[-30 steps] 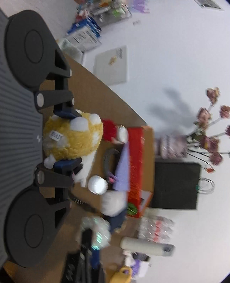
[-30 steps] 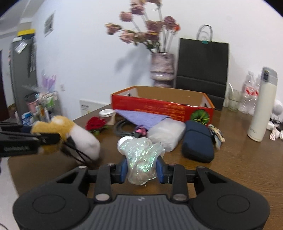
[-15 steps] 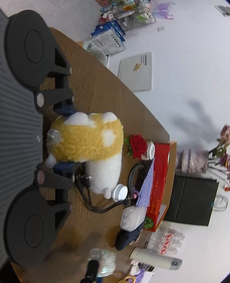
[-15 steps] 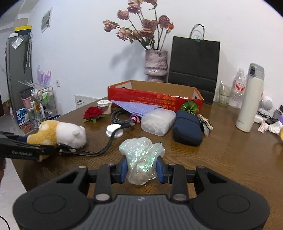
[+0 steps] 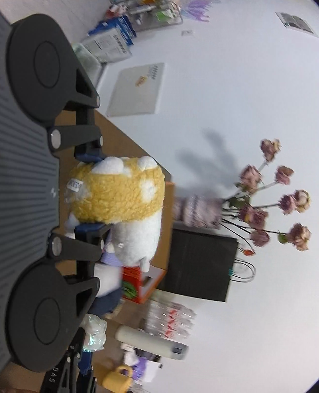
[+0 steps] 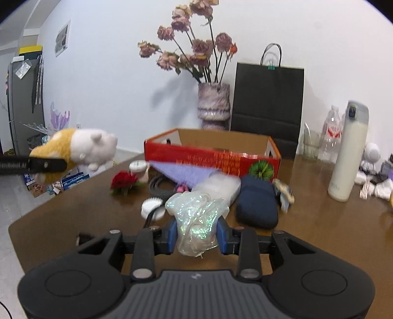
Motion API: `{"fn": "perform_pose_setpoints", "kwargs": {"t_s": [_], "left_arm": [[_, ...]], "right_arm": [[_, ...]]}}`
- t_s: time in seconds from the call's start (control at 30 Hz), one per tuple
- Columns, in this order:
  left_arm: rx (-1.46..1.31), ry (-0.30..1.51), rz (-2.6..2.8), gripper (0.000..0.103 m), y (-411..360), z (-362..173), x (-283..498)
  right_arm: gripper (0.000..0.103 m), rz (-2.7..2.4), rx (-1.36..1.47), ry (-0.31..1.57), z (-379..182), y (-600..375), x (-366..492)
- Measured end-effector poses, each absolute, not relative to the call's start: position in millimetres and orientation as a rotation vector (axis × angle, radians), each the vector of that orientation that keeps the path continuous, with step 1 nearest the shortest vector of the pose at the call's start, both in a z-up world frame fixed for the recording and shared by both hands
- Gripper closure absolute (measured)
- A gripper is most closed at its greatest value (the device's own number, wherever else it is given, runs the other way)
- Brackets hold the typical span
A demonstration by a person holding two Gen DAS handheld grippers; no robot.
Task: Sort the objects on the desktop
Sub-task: 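Carry the plush toy and bag into the cardboard box and release both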
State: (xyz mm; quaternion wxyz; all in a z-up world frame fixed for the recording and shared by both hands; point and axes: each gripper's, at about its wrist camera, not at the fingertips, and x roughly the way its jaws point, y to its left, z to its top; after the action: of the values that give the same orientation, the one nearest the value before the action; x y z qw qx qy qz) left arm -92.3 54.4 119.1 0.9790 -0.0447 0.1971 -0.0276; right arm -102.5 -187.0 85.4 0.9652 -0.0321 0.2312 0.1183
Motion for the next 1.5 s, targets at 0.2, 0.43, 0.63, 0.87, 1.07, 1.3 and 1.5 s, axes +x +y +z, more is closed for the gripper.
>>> {"fn": "perform_pose_setpoints", "kwargs": {"t_s": [0.2, 0.43, 0.63, 0.87, 1.07, 1.3, 1.5], "left_arm": [[-0.066, 0.357, -0.132, 0.057, 33.8, 156.5, -3.7], [-0.036, 0.439, -0.148, 0.057, 10.9, 162.7, 140.2], [0.032, 0.593, -0.11, 0.056, -3.7, 133.6, 265.1], [0.095, 0.812, -0.043, 0.055, -7.4, 74.0, 350.3], [0.098, 0.865, -0.056, 0.05, -3.3, 54.8, 363.4], [0.137, 0.867, -0.079, 0.021, -8.9, 66.5, 354.5], [0.076, 0.779, -0.063, 0.011, 2.4, 118.5, 328.6]], "right_arm": [[0.072, 0.199, -0.078, 0.385, 135.7, -205.0, -47.4], [0.072, 0.175, -0.053, 0.384, 174.8, -236.5, 88.2], [0.072, 0.187, 0.02, 0.588, 161.9, -253.0, 238.9], [0.072, 0.13, -0.051, 0.829, 117.2, -248.9, 366.3], [0.069, 0.096, -0.269, 0.913, 72.5, -217.0, 396.0], [0.046, 0.094, -0.329, 0.938, 57.9, -203.2, 402.5], [0.023, 0.07, -0.317, 0.799, 105.2, -206.5, 378.1]]}}
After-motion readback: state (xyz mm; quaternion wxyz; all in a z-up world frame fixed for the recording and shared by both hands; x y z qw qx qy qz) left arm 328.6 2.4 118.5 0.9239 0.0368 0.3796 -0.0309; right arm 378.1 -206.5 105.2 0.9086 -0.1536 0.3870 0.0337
